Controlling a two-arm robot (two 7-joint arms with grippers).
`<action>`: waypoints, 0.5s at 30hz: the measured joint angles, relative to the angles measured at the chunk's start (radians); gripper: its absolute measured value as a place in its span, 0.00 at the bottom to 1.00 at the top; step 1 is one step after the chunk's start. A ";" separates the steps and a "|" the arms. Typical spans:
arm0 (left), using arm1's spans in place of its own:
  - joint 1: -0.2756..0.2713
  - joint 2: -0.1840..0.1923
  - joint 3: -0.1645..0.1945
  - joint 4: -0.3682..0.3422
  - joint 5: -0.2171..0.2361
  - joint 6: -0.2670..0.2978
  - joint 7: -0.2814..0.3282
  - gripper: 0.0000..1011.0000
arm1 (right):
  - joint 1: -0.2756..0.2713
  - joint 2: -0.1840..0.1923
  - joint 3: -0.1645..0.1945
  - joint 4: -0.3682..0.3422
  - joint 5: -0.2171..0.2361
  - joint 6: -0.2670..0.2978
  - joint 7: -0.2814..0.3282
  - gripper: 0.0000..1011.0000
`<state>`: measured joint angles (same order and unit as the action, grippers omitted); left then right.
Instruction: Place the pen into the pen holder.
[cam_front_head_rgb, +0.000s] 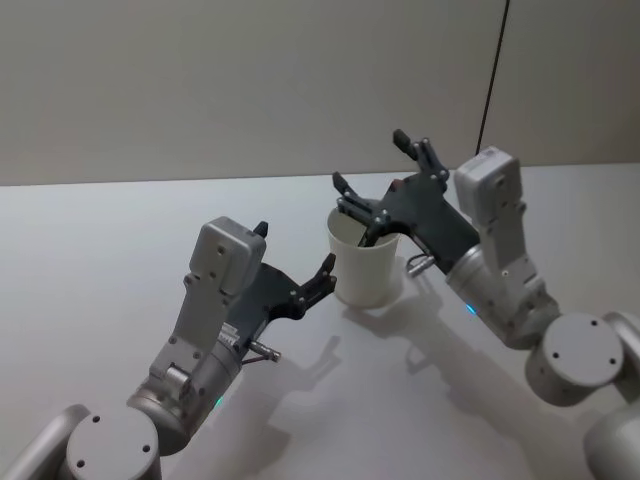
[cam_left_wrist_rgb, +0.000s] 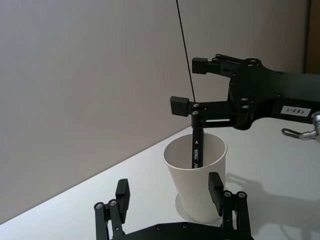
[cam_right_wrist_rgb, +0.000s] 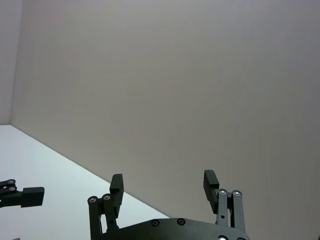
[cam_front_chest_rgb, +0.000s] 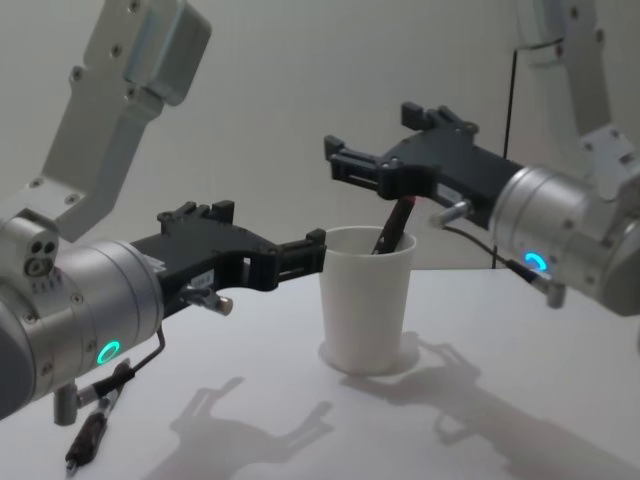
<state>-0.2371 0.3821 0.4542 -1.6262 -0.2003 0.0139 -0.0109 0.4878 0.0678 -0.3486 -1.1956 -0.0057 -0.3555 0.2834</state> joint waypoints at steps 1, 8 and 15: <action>0.000 0.000 0.000 0.000 0.000 0.000 0.000 0.99 | -0.006 0.004 0.001 -0.010 0.003 0.009 -0.001 0.99; 0.000 0.000 0.000 0.000 0.000 0.000 0.000 0.99 | -0.058 0.040 0.017 -0.111 0.036 0.096 -0.013 0.99; 0.000 0.000 0.000 0.000 0.000 0.000 0.000 0.99 | -0.102 0.079 0.040 -0.200 0.071 0.180 -0.026 0.99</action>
<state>-0.2371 0.3821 0.4542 -1.6262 -0.2004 0.0139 -0.0109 0.3860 0.1470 -0.3089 -1.3960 0.0650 -0.1756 0.2575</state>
